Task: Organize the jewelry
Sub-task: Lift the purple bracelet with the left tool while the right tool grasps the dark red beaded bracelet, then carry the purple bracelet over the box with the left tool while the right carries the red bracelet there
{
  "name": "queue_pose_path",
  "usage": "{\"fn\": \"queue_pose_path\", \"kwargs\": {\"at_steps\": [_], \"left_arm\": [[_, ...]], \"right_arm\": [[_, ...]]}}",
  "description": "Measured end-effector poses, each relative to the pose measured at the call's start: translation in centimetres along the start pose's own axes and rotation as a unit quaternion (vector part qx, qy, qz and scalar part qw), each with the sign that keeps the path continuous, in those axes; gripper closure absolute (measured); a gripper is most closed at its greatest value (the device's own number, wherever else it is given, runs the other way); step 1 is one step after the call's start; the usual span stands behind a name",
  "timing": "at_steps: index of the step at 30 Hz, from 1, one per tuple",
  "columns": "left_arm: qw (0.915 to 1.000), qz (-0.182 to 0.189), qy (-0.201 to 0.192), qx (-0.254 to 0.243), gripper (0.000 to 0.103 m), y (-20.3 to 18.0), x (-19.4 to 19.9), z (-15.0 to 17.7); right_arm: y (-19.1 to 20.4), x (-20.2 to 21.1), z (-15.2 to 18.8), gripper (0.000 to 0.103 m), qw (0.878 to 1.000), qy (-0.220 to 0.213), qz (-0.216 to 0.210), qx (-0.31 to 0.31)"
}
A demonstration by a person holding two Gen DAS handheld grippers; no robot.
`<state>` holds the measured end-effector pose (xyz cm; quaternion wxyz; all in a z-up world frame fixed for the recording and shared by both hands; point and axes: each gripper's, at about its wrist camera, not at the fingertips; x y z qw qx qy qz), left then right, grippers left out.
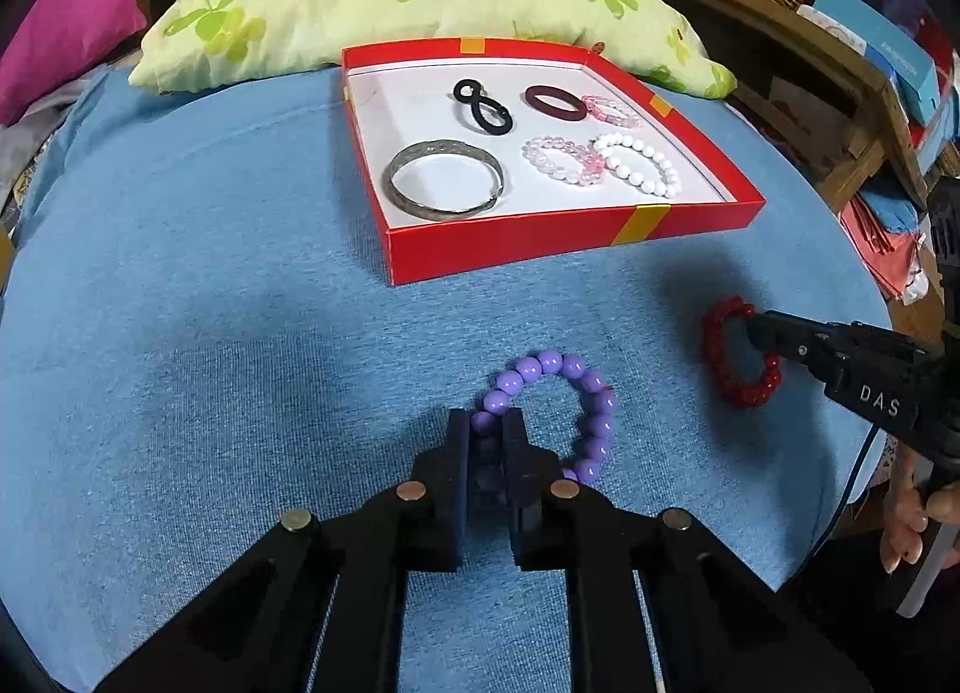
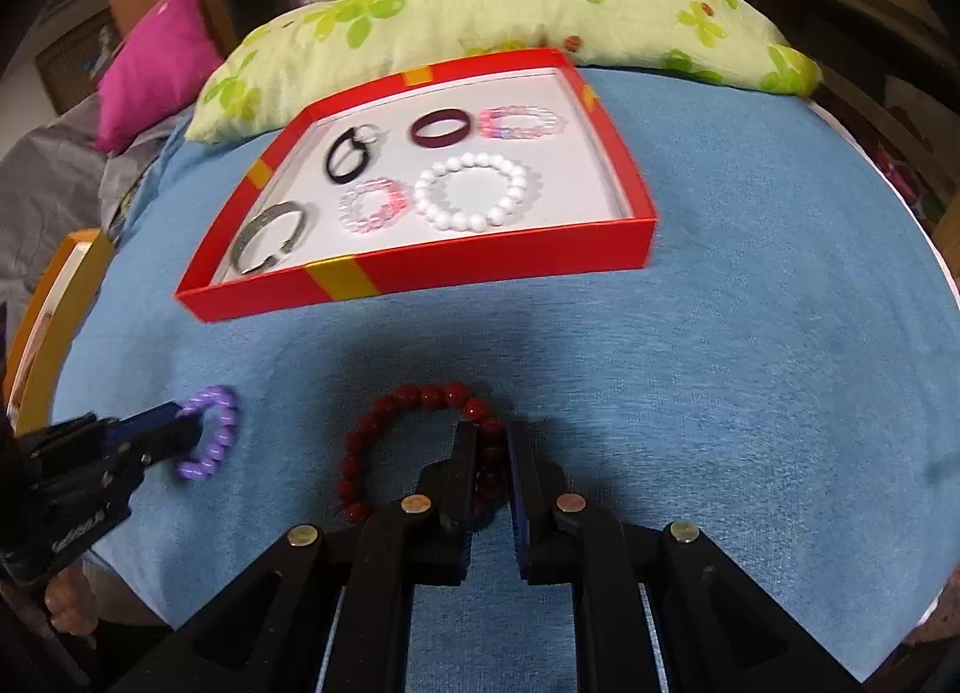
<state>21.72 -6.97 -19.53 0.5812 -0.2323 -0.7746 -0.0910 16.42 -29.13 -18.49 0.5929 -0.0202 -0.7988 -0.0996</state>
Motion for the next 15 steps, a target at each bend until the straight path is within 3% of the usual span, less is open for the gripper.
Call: {"fn": "queue_pose_path", "kwargs": {"at_steps": [6, 15], "left_arm": [[0.9997, 0.000, -0.024, -0.008, 0.093, -0.3, 1.2, -0.1], [0.9975, 0.017, -0.067, -0.013, 0.093, -0.4, 4.4, -0.1]], "right_arm": [[1.1, 0.9, 0.2, 0.092, 0.999, -0.020, -0.017, 0.026], [1.7, 4.5, 0.5, 0.092, 0.992, -0.090, -0.078, 0.041]]}}
Point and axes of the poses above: each gripper's, at about its wrist camera, not at the fingertips, and x roughly against the way its jaws point, y to its left, z to its underside, and after that the axes turned 12 degrees about y, right-handed
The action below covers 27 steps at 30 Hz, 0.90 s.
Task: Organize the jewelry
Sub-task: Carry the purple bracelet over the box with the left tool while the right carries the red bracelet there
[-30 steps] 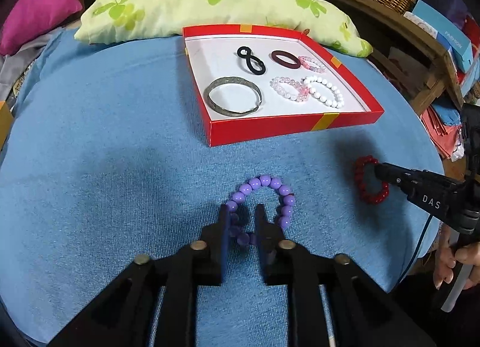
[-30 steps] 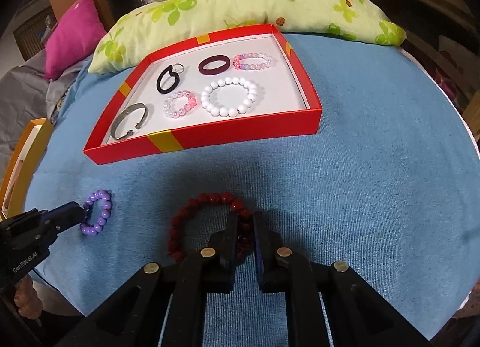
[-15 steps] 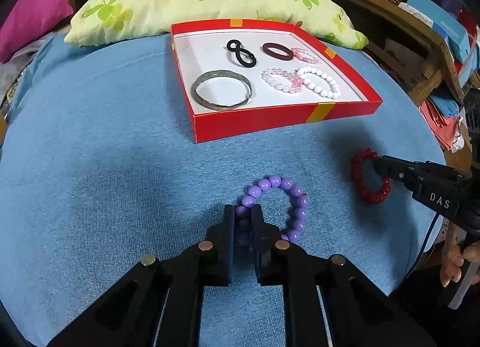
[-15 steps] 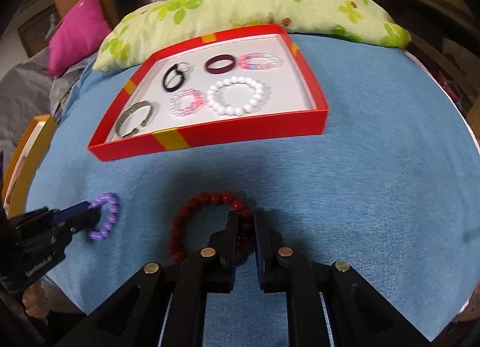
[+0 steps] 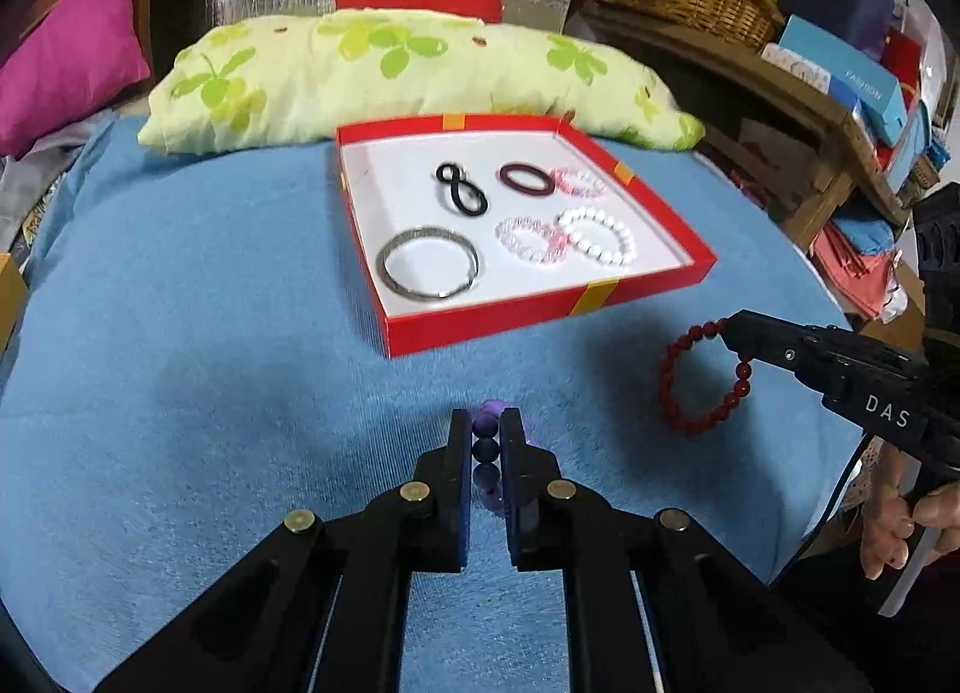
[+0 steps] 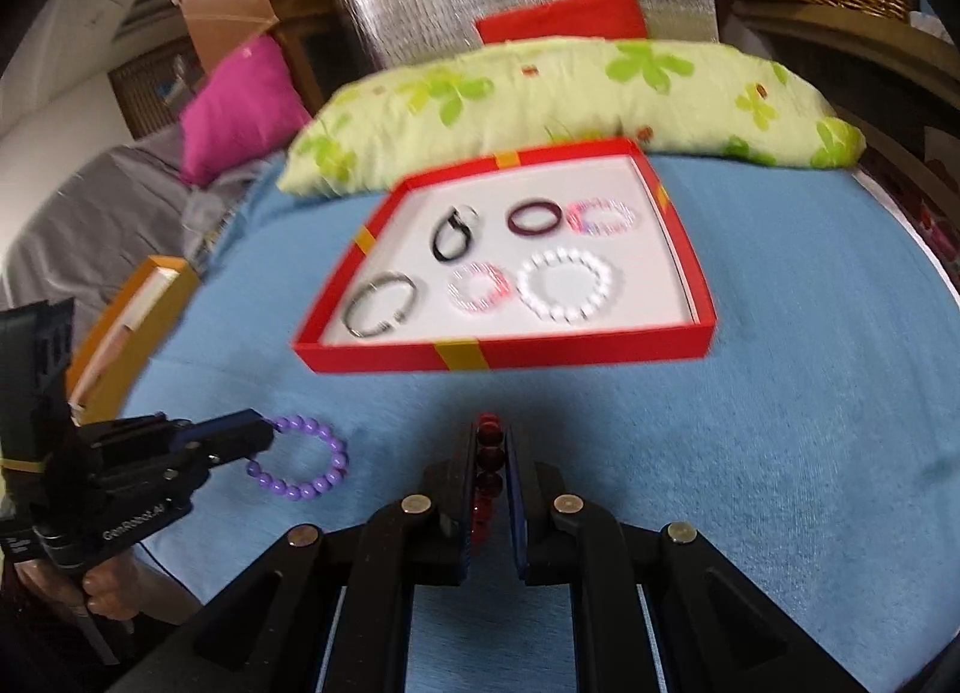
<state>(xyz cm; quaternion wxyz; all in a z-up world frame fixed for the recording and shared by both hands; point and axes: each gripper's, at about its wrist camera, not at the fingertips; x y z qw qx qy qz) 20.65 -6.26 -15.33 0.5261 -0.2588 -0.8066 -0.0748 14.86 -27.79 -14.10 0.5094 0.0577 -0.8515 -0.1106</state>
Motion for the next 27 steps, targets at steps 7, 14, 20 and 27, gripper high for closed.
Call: {"fn": "queue_pose_path", "kwargs": {"at_steps": [7, 14, 20, 27], "left_arm": [[0.9996, 0.012, -0.025, 0.004, 0.093, -0.1, 1.5, -0.8], [0.9983, 0.026, -0.052, 0.013, 0.093, 0.3, 2.8, -2.5], [0.9970, 0.034, -0.065, 0.025, 0.093, 0.7, 3.0, -4.4], [0.9968, 0.041, -0.067, 0.011, 0.093, -0.2, 2.6, -6.8]], "right_arm": [[0.5, 2.0, -0.9, 0.092, 0.999, -0.038, -0.037, 0.001], [-0.4, 3.3, -2.6, 0.092, 0.995, -0.065, -0.069, -0.022], [-1.8, 3.2, -4.9, 0.092, 0.992, -0.082, -0.084, -0.054], [-2.3, 1.5, -7.9, 0.092, 0.989, -0.086, -0.090, -0.075]]}}
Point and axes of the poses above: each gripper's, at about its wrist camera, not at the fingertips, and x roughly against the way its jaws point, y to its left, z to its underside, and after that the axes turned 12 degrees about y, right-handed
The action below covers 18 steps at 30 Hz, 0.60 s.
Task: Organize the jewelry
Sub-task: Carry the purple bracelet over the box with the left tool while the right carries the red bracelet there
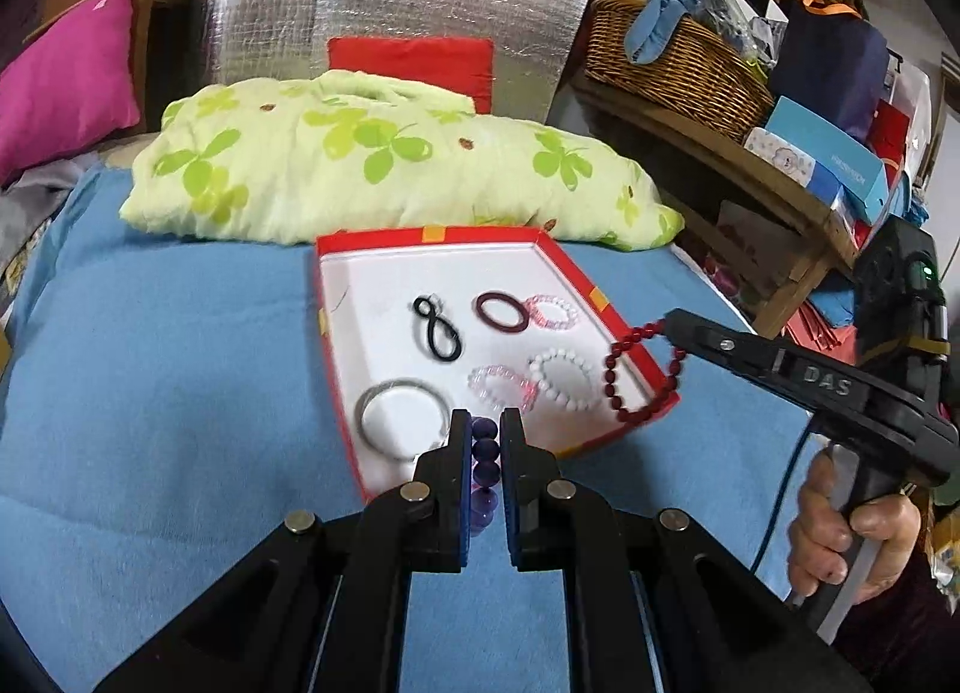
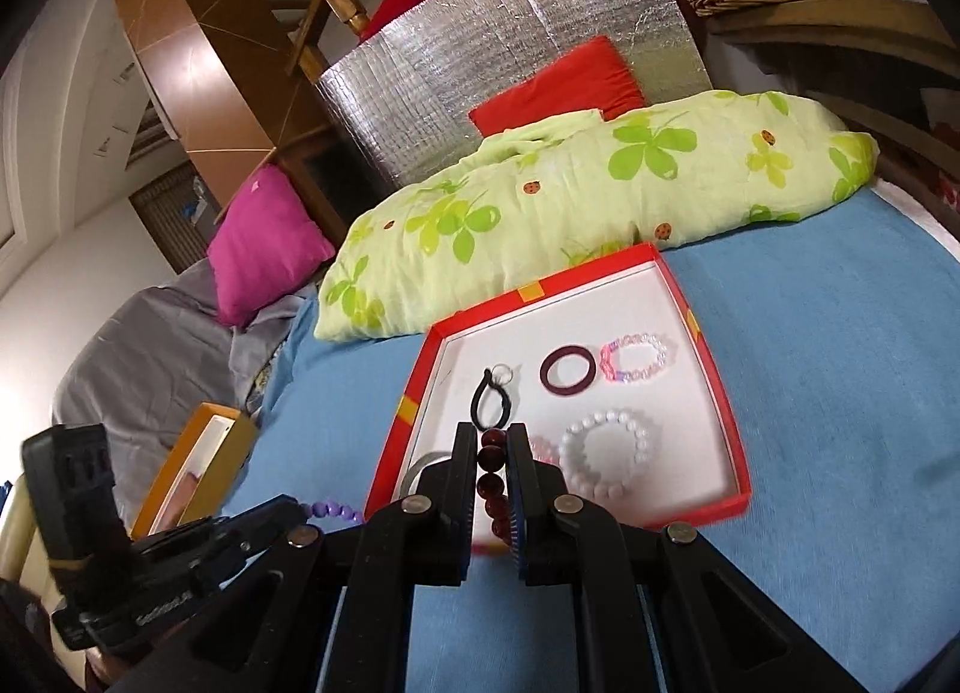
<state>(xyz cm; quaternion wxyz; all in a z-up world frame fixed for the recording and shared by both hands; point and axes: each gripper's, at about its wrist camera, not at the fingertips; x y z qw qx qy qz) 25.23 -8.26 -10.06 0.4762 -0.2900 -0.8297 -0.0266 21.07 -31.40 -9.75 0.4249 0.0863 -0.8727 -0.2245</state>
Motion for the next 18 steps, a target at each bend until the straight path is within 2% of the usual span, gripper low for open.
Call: {"fn": "queue_pose_path", "kwargs": {"at_steps": [9, 18], "left_arm": [[1.0000, -0.008, -0.004, 0.000, 0.093, -0.2, -1.9, -5.2], [0.9997, -0.006, -0.012, 0.022, 0.093, 1.7, -4.8, -9.1]], "right_arm": [[-1.8, -2.0, -4.7, 0.092, 1.000, -0.001, -0.002, -0.017], [-4.6, -5.2, -9.2, 0.092, 0.999, 0.011, -0.010, -0.051]]}}
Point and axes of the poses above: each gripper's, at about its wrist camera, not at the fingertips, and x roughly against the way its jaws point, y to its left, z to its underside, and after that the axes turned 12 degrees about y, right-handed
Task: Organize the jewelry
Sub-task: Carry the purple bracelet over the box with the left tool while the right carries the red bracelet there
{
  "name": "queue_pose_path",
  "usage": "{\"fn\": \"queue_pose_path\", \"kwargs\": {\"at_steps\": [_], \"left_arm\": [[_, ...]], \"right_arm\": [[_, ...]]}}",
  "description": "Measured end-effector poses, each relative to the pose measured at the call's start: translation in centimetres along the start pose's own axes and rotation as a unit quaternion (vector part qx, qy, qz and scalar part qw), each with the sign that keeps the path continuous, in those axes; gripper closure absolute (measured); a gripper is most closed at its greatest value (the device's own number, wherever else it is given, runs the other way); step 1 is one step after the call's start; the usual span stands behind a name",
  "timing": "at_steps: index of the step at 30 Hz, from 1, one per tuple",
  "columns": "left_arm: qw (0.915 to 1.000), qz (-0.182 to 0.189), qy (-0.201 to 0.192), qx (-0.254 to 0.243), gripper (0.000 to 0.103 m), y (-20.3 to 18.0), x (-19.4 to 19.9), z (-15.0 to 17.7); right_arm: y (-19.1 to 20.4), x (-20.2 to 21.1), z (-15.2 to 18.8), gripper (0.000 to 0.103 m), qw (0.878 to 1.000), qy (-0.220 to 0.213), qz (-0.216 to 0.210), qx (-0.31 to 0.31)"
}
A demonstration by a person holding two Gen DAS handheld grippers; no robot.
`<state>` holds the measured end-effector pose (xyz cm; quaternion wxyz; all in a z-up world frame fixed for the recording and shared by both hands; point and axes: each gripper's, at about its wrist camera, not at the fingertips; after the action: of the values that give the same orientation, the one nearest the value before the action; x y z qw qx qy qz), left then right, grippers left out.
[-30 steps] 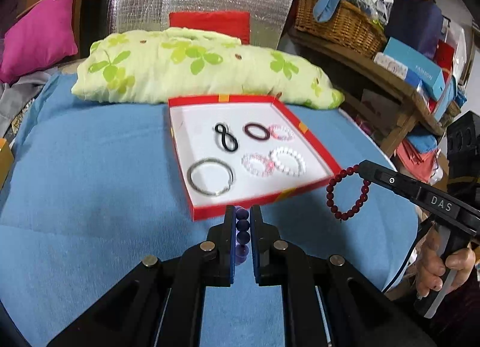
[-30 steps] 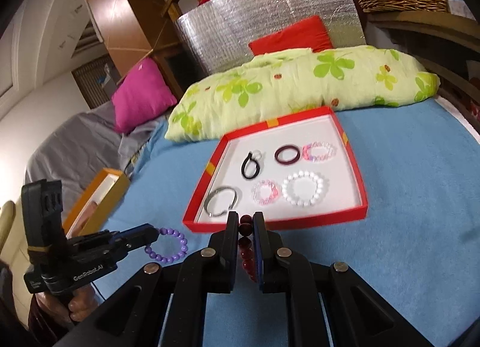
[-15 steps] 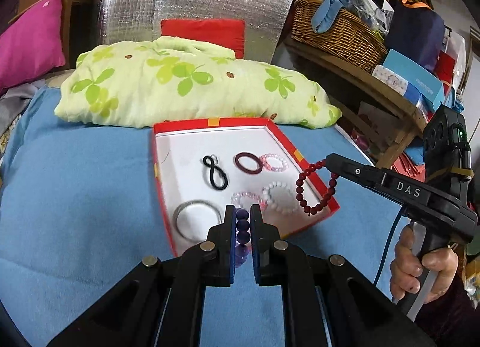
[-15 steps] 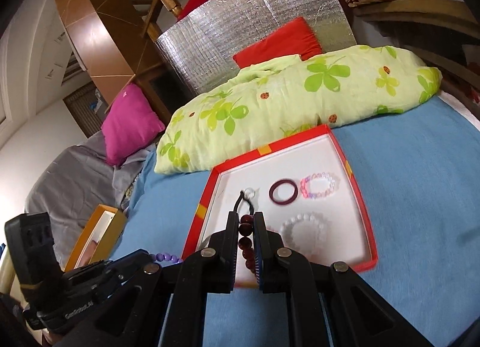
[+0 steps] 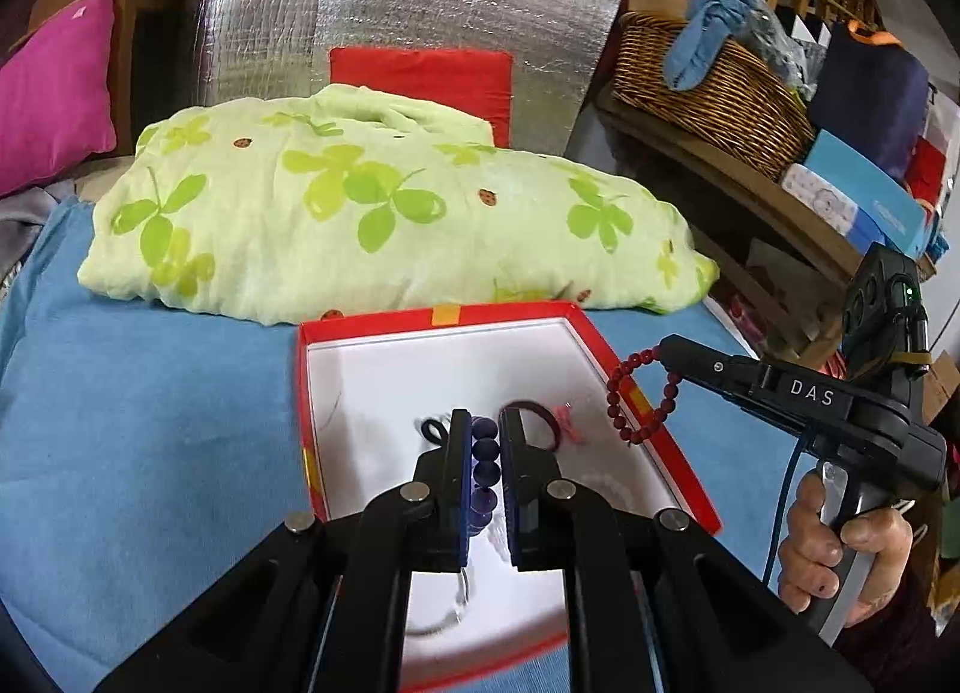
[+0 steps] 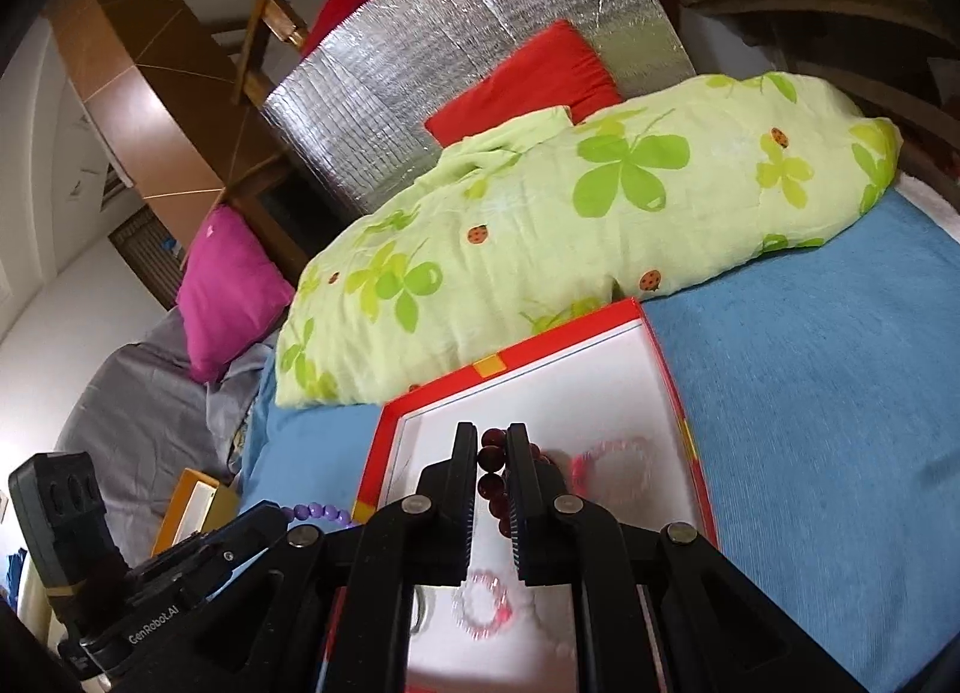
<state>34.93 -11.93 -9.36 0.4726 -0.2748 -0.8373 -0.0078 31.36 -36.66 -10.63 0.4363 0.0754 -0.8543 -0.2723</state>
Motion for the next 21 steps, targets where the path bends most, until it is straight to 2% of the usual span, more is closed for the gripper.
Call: {"fn": "queue_pose_path", "kwargs": {"at_steps": [5, 21], "left_arm": [[0.9997, -0.008, 0.012, 0.018, 0.094, 1.6, -1.9, -0.9], [0.9984, -0.021, 0.051, 0.015, 0.093, 3.4, -5.8, -1.9]], "right_arm": [[0.0, -2.6, -1.7, 0.092, 1.000, 0.011, -0.006, -0.001], [-0.4, -8.2, -5.2, 0.092, 0.999, 0.019, -0.014, -0.023]]}}
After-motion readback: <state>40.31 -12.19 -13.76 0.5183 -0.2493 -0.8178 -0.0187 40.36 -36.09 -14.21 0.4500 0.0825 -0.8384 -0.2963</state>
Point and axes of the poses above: each gripper's, at about its wrist camera, not at the fingertips, and x roughly against the way its jaws point, y to its left, z to its underside, and after that the axes turned 12 degrees about y, right-handed
